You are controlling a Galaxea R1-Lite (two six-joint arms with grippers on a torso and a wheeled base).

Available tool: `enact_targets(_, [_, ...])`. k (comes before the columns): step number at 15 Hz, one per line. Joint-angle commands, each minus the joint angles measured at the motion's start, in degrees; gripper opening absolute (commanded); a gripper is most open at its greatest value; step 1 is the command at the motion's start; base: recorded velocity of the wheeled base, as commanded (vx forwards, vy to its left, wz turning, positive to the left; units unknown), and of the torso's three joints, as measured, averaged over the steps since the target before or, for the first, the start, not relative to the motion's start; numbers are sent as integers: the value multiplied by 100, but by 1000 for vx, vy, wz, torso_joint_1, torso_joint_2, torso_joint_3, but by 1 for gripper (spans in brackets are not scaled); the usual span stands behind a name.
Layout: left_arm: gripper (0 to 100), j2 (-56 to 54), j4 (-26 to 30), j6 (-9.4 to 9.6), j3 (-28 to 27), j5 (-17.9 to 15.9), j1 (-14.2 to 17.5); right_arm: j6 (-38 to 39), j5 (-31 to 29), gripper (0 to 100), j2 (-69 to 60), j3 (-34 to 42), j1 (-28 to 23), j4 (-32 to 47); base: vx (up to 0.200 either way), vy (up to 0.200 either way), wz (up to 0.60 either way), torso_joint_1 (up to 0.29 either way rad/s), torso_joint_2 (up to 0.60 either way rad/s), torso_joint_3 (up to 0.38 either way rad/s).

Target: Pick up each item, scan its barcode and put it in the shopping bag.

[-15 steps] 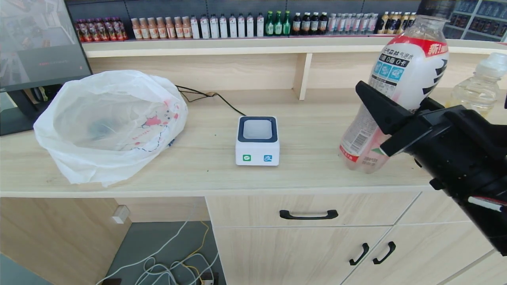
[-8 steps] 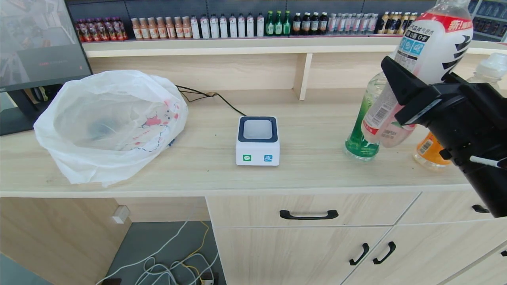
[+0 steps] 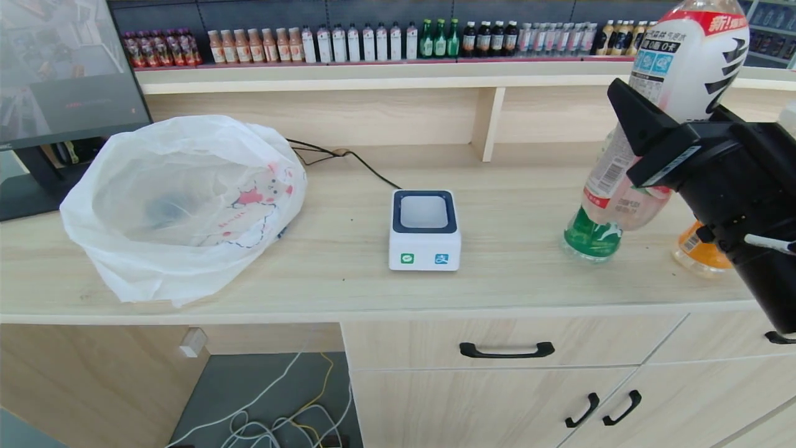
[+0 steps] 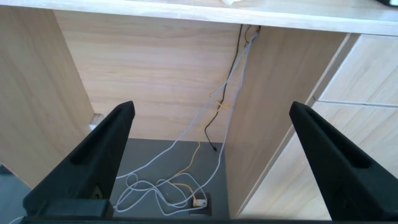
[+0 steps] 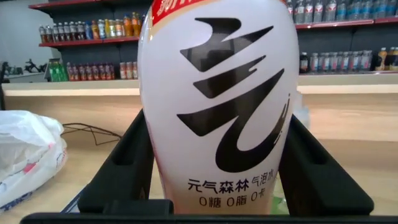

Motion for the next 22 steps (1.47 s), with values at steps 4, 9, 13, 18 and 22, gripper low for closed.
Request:
enact_targets(4, [100,6,0,11,0,2,9,3,17,0,14,47,-3,-3,150,200,0,11,6,-2])
enact_targets(9, [100,-2,0,29,0,-6,9,29,34,0,67,74,-3,-12,0,40,0,0,0,0])
enact_targets(13, [100,-2,0,29,0,2,9,117,43,0,76,285,-12,-65,0,0,0,0,0,0])
enact_targets(18, [100,-2,0,29,0,-6,9,73,26,0,58,249,-3,58,0,0,0,0,0,0])
enact_targets(22, [100,-2,0,29,0,-6,9,-59,96,0,190,109,-3,67,0,0,0,0,0,0])
